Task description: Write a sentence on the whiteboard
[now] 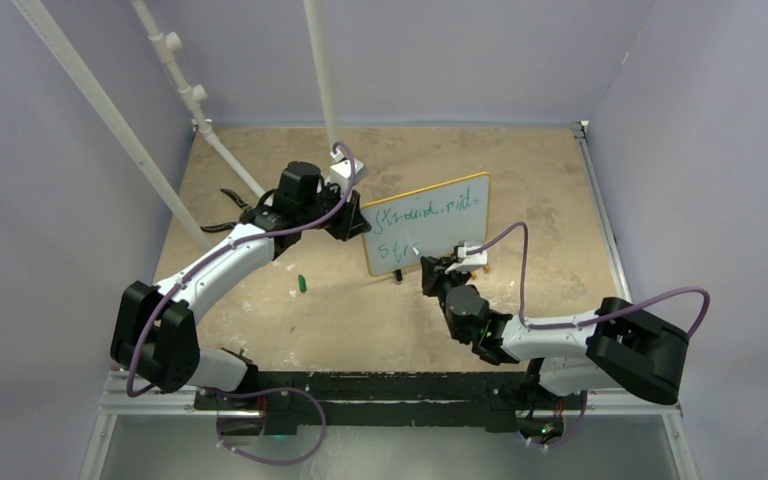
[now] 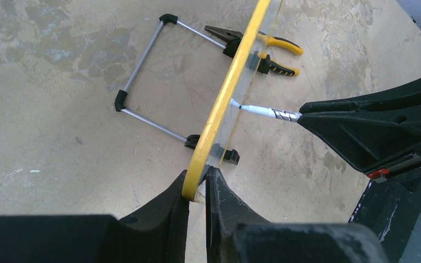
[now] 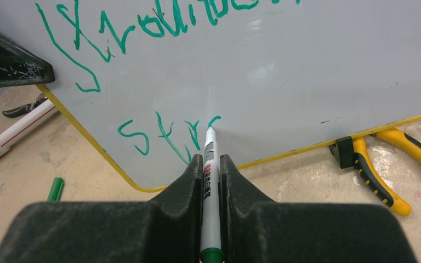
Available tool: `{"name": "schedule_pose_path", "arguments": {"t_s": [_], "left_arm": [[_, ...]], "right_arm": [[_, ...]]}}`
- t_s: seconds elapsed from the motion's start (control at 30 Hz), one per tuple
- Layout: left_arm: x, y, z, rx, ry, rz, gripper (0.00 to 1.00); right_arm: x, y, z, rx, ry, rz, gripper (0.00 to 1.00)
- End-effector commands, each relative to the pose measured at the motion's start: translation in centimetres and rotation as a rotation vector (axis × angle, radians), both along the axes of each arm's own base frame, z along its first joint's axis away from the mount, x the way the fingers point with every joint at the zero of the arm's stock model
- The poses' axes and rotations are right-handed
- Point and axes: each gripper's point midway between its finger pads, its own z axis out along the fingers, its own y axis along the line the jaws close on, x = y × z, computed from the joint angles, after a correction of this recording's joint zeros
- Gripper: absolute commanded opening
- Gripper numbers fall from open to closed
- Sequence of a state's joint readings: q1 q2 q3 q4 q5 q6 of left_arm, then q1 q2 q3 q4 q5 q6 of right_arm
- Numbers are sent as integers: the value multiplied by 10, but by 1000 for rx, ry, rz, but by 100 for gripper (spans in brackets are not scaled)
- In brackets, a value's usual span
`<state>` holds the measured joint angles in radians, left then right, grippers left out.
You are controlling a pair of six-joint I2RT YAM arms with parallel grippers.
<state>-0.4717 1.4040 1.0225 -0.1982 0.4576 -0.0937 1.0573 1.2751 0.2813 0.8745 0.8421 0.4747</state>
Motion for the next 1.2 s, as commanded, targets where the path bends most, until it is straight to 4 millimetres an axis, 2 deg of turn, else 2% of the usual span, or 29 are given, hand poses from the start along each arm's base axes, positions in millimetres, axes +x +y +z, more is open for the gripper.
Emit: {"name": "schedule_pose_path", "arguments": {"t_s": [0.0,0.1,0.33,0.63,0.8,1.07,1.17], "left_arm": [[8,10,-8,46,-5,45,0],[7,10,-7,45,-4,44,0],[8,10,-8,47,-5,44,0],[8,10,-8,47,-4,45,0],[7,10,-8,47,-5,44,0],[8,11,-5,51,-12,45,0],[7,10,0,46,-26,26,17]], "right_arm": [[3,0,-4,17,32,-24,0],[2,-6,-7,23,43,-47,0],[4,-14,5,31,12,-81,0],[8,-9,28,37,-57,-69,0],[9,-4,30,42,-65,-50,0],[4,-10,32,68,-65,-45,0],[0,-14,35,86,-62,-35,0]]}}
